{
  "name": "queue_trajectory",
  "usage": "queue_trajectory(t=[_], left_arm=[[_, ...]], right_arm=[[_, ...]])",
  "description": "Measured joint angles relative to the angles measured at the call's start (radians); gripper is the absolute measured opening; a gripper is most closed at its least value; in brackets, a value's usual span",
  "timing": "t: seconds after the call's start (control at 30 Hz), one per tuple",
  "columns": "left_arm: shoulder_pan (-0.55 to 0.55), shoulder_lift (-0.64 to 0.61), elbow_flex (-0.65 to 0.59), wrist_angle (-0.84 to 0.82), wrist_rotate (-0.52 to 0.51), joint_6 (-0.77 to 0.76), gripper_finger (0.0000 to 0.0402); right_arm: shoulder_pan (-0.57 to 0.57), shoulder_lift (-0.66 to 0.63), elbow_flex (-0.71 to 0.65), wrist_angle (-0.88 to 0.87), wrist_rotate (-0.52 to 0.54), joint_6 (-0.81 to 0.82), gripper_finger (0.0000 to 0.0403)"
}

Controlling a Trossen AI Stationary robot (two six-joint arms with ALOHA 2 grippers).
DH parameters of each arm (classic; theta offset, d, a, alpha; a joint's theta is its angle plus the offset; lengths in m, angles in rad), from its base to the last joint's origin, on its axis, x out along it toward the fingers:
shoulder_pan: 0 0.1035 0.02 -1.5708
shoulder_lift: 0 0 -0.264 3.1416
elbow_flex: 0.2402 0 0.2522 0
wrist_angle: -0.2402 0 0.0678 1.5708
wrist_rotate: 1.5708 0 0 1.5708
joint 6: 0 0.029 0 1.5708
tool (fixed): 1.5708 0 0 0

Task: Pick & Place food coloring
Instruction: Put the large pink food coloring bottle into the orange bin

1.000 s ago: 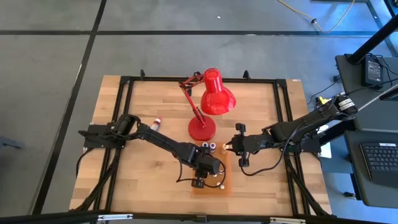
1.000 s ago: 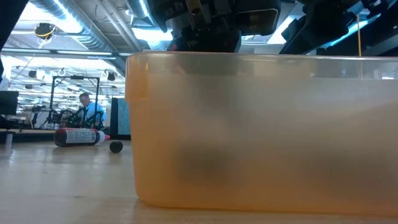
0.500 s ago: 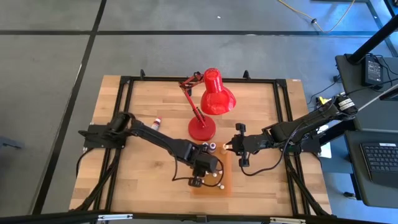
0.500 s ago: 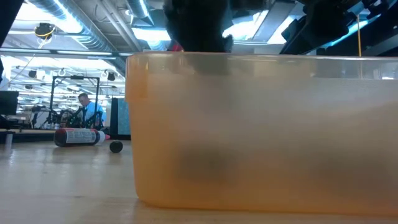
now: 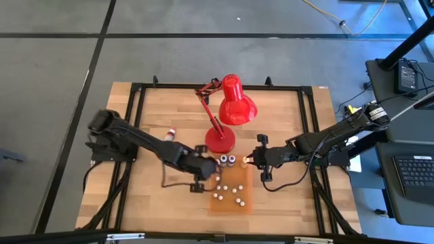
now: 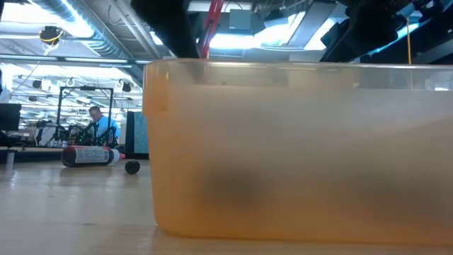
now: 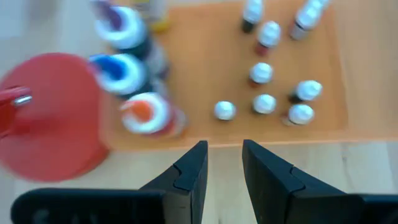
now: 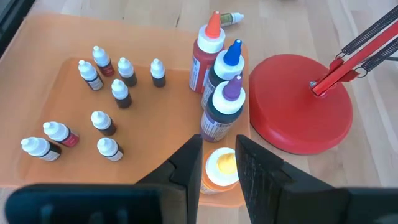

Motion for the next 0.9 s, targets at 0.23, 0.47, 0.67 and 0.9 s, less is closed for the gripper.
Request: queue_trajectory(t=[0.23,0.47,0.67,0.9], left_arm=[[0.046,-0.280,-0.271,-0.005,-0.321,-0.272,0.0098],[0.130,-0.447,-0.455,-0.110,-0.464,-0.553,0.0096],[0.194,-0.459,-0.566,-0.102,-0.477,-0.607,0.0108],[0.269,-0.451,-0.625,-0.101,-0.435,-0.707,0.0166]], right_arm=[[0.000,0.000,0.000,-0.002,0.000,-0.001,0.0099],[0.000,0.000,0.000,-0.002,0.000,-0.002,0.0099],[0.000,0.000,0.000,-0.001,0.000,-0.030,0.0099],[0.000,0.000,0.000,0.000,0.000,-0.032,0.0099]])
